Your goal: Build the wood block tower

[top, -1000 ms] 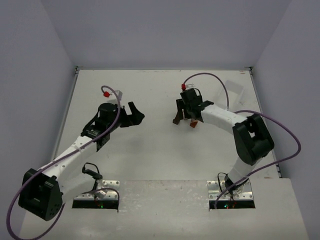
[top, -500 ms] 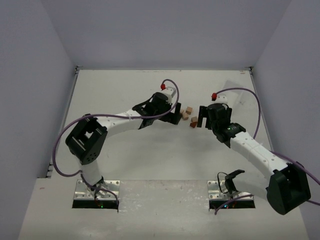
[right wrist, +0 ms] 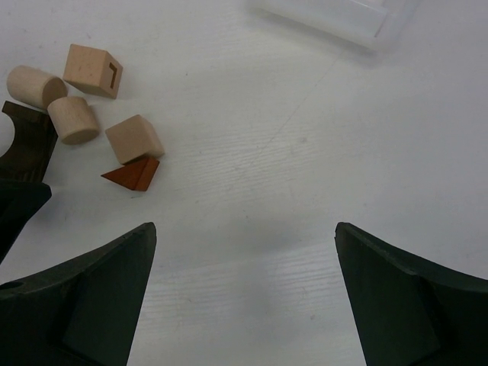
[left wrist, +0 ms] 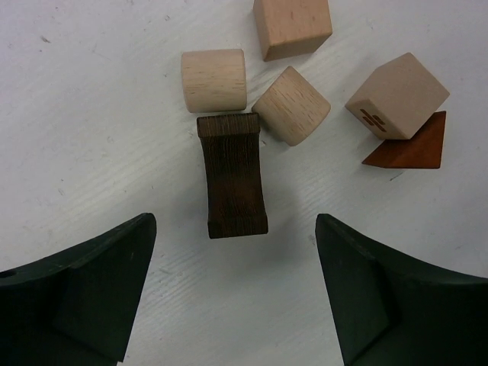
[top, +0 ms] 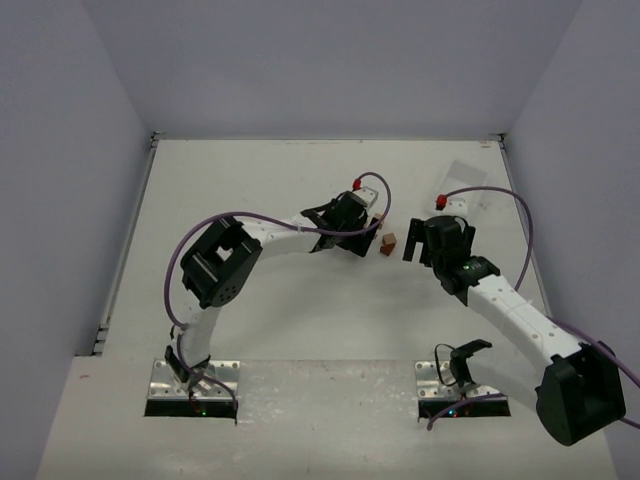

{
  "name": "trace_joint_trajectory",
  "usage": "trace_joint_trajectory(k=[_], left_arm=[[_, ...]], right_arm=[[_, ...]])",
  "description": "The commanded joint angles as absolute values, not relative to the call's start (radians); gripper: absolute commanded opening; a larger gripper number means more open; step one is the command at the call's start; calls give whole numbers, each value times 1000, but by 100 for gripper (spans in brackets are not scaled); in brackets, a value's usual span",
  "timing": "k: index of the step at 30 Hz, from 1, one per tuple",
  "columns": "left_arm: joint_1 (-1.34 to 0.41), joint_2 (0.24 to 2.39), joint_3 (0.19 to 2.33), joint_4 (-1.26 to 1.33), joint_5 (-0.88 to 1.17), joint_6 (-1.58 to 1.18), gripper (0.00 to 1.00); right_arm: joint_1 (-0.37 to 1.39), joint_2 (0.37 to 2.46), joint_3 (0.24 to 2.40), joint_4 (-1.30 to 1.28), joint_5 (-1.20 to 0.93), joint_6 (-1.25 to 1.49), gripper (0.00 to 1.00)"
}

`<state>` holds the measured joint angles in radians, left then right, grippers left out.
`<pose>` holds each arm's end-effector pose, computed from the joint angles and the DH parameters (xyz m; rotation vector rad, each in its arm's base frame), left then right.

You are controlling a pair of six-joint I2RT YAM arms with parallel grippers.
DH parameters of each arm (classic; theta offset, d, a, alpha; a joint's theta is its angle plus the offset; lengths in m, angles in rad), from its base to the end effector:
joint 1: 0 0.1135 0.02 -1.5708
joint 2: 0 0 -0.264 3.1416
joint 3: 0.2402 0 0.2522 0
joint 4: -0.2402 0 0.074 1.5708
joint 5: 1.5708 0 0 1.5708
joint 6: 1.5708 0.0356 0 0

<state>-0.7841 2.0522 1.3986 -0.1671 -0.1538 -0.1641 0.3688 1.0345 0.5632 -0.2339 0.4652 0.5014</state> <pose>0.3208 -0.3122 0.1663 0.6613 2.3024 -0.2662 0.2027 0.0612 0.2141 0.3818 2.1554 -0.0437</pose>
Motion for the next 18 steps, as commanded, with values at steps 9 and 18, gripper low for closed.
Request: trace_joint_trajectory(k=[9, 18], left_arm=[[-790, 2106, 1485, -189, -166, -114, 51], [-788, 2093, 1451, -183, -151, -129, 21]], right_arm=[[350, 1092, 581, -201, 468, 509, 99], [343, 1088, 579, -200, 480, 507, 99]])
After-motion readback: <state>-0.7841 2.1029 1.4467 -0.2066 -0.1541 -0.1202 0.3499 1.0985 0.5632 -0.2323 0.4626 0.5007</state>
